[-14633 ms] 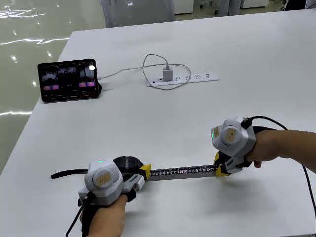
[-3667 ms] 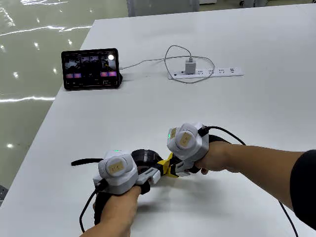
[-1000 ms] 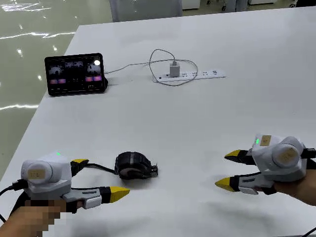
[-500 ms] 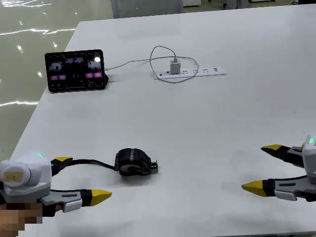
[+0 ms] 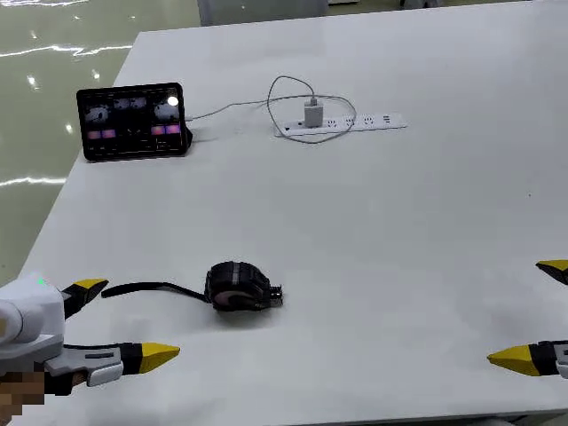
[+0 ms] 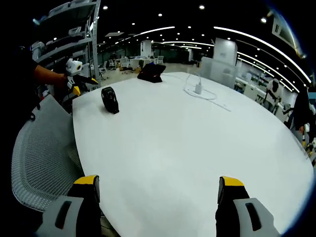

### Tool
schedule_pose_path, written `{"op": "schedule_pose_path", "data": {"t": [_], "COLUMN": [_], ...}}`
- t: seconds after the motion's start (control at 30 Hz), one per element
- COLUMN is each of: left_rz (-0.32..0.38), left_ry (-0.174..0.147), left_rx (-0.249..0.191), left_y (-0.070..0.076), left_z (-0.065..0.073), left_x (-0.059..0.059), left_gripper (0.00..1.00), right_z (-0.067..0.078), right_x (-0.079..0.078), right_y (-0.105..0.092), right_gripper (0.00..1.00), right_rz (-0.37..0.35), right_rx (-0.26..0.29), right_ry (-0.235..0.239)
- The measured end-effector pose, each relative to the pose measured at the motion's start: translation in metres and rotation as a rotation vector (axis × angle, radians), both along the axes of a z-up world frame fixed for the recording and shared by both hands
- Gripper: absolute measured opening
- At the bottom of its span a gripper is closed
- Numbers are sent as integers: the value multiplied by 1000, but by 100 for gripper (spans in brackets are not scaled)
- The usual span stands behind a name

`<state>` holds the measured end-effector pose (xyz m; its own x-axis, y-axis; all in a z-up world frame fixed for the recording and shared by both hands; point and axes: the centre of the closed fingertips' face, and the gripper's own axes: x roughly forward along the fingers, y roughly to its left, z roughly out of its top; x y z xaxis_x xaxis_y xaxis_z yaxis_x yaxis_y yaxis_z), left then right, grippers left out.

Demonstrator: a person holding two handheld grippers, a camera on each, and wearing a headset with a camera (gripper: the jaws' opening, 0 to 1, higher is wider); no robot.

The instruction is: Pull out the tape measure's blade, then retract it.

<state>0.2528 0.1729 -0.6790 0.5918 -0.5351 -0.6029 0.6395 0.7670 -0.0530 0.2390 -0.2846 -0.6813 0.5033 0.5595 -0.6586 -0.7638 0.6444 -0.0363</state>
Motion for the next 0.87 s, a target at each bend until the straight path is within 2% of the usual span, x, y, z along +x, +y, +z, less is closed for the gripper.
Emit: {"op": "schedule_pose_path", "data": {"t": [0.07, 0.1, 0.27, 0.5, 0.57, 0.6, 0.87], "left_rz": [-2, -1, 5, 1, -5, -6, -11], "left_ry": [7, 24, 28, 17, 27, 16, 11], "left_rx": [3, -2, -8, -5, -8, 1, 0], "left_y": [2, 4, 7, 6, 5, 6, 7], "left_z": [0, -1, 2, 7, 6, 7, 8], "left_x": [-2, -5, -7, -4, -4, -3, 1], "left_gripper": [99, 99, 99, 99, 99, 99, 99], "right_z": [2, 4, 4, 5, 6, 6, 6], "right_x": [0, 0, -4, -4, -4, -4, -8], "right_y": [-5, -7, -11, -13, -13, -13, -14], "right_gripper": [99, 99, 99, 99, 99, 99, 99], "right_rz": [-5, -13, -28, -30, -38, -41, -44], "right_rx": [-2, 5, 2, 0, 6, 5, 3], "right_ry": [-5, -3, 8, 2, -1, -1, 4]}}
